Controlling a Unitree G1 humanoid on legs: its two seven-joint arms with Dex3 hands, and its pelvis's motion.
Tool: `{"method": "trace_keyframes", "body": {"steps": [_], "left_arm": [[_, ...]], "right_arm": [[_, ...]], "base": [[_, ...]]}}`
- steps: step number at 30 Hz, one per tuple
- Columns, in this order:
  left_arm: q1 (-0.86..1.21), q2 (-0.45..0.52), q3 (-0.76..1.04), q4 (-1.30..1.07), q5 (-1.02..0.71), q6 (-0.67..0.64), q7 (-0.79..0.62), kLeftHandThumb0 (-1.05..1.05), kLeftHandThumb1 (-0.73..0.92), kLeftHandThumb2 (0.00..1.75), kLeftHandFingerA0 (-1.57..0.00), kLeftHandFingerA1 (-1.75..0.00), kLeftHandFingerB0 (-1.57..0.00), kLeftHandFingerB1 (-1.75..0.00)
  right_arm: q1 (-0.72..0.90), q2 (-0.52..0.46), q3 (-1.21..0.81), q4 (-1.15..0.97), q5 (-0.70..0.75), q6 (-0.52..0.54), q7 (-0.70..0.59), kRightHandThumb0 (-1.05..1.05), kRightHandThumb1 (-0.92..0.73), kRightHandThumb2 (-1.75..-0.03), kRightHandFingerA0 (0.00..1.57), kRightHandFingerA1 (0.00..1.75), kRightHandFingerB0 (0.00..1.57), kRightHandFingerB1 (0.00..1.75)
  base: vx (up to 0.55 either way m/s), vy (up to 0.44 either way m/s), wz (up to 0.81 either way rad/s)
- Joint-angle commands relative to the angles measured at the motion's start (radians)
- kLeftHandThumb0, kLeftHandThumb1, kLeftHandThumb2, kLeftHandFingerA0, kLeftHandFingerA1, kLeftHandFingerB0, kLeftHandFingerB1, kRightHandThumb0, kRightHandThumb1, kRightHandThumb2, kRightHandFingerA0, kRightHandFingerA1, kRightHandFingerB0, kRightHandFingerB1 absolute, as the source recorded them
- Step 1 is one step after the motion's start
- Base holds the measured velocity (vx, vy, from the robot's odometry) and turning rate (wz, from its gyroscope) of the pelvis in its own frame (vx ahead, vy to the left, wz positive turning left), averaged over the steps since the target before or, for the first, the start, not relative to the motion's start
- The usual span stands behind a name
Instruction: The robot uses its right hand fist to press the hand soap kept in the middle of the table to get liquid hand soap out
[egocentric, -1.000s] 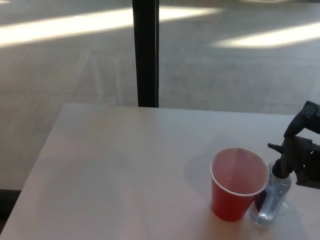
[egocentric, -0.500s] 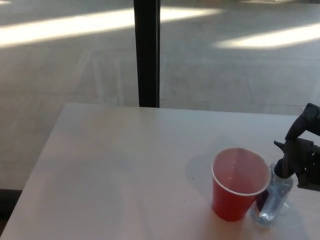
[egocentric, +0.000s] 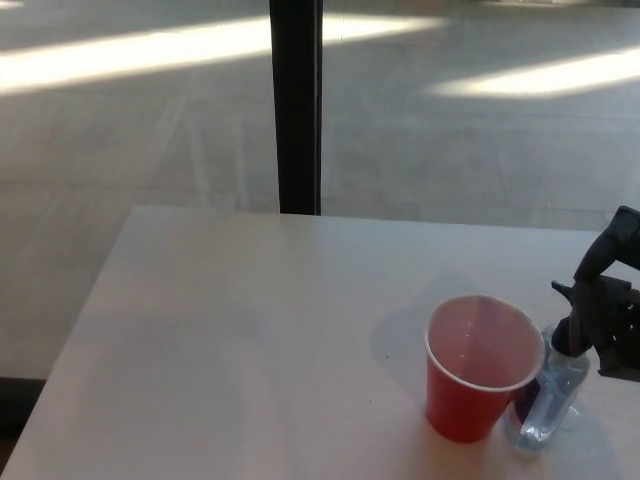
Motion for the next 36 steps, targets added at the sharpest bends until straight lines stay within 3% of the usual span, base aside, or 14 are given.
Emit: {"method": "trace_keyframes", "body": {"steps": [1,4,5,11,14,21,22,29,30,31,32,33,34,36], "left_arm": [[0.001,0.032,-0.004,0.014,0.011,-0.015,0.01,-0.26,0.49,0.99,-0.74,-0.87,-0.5,-0.75],[0.006,0.03,-0.001,0.005,0.006,-0.008,0.012,-0.26,0.49,1.0,-0.77,-0.91,-0.54,-0.79],[0.005,0.03,-0.001,0.008,0.006,-0.007,0.015,-0.26,0.52,0.94,-0.75,-0.91,-0.51,-0.78],[0.009,0.028,0.002,0.018,0.003,-0.01,0.012,-0.26,0.49,0.99,-0.71,-0.86,-0.5,-0.75],[0.013,0.026,0.009,0.016,-0.005,0.0,0.013,-0.27,0.53,0.93,-0.68,-0.86,-0.49,-0.76],[0.031,0.022,0.018,0.011,-0.012,-0.007,0.018,-0.26,0.53,0.94,-0.71,-0.91,-0.42,-0.75],[0.036,0.024,0.011,0.006,-0.005,-0.005,0.017,-0.28,0.53,0.93,-0.71,-0.88,-0.46,-0.75],[0.041,0.024,0.004,0.006,0.002,0.004,0.022,-0.26,0.54,0.92,-0.7,-0.88,-0.47,-0.74],[0.049,0.026,0.002,-0.002,0.005,-0.004,0.019,-0.27,0.53,0.93,-0.71,-0.88,-0.49,-0.76],[0.049,0.027,0.004,-0.001,0.002,-0.003,0.015,-0.26,0.54,0.93,-0.7,-0.88,-0.48,-0.75],[0.049,0.027,0.01,0.004,-0.004,-0.01,0.01,-0.27,0.53,0.94,-0.67,-0.87,-0.46,-0.75],[0.049,0.026,0.009,0.002,-0.004,-0.012,0.01,-0.28,0.52,0.95,-0.7,-0.89,-0.48,-0.77],[0.048,0.026,0.008,0.003,-0.003,-0.012,0.011,-0.28,0.53,0.94,-0.71,-0.88,-0.48,-0.75],[0.045,0.026,0.008,0.001,-0.002,-0.006,0.016,-0.28,0.53,0.94,-0.7,-0.87,-0.48,-0.75]], "right_arm": [[0.066,-0.023,0.01,0.083,-0.046,0.168,-0.017,-0.14,-0.55,-1.29,0.98,1.75,0.72,1.64],[0.014,-0.032,-0.028,0.072,-0.009,0.174,-0.016,-0.14,-0.55,-1.27,0.98,1.75,0.73,1.64],[-0.01,-0.034,-0.048,0.061,0.012,0.188,-0.028,-0.28,-0.64,-0.89,0.98,1.75,0.77,1.57],[-0.138,-0.059,-0.158,-0.021,0.12,0.293,-0.099,-0.21,-0.51,-1.31,1.02,1.75,0.77,1.59],[-0.206,-0.087,-0.213,-0.031,0.172,0.313,-0.084,-0.18,-0.51,-1.32,1.0,1.75,0.74,1.61],[-0.357,-0.208,-0.36,-0.057,0.231,0.415,-0.142,-0.17,-0.63,-1.2,0.93,1.75,0.66,1.64],[-0.387,-0.24,-0.407,-0.045,0.265,0.44,-0.16,-0.2,-0.62,-1.13,0.92,1.75,0.73,1.51],[-0.498,-0.358,-0.555,0.003,0.289,0.482,-0.198,-0.35,-0.54,-1.02,1.04,1.75,0.86,1.54],[-0.54,-0.368,-0.629,0.057,0.357,0.513,-0.243,-0.33,-0.68,-0.88,1.01,1.75,0.85,1.51],[-0.541,-0.401,-0.666,0.093,0.284,0.467,-0.256,-0.15,-0.58,-1.22,1.0,1.75,0.8,1.45],[-0.539,-0.422,-0.68,0.107,0.243,0.464,-0.271,-0.21,-0.67,-1.02,1.02,1.75,0.85,1.43],[-0.53,-0.446,-0.702,0.128,0.214,0.459,-0.269,-0.19,-0.74,-1.0,1.0,1.75,0.82,1.45],[-0.517,-0.459,-0.719,0.143,0.193,0.443,-0.261,-0.12,-0.67,-1.18,0.99,1.75,0.7,1.6],[-0.481,-0.482,-0.767,0.186,0.154,0.41,-0.257,-0.15,-0.74,-1.04,1.01,1.75,0.7,1.58]], "base": [[0.0,0.0,0.0],[0.0,0.0,0.0],[0.0,0.0,0.0],[0.0,0.0,0.0],[0.0,0.0,0.0],[0.0,0.0,0.0],[0.0,0.0,0.0],[0.0,0.0,0.0],[0.0,0.0,0.0],[0.0,0.0,0.0],[0.0,0.0,0.0],[0.0,0.0,0.0],[0.0,0.0,0.0],[0.0,0.0,0.0]]}}
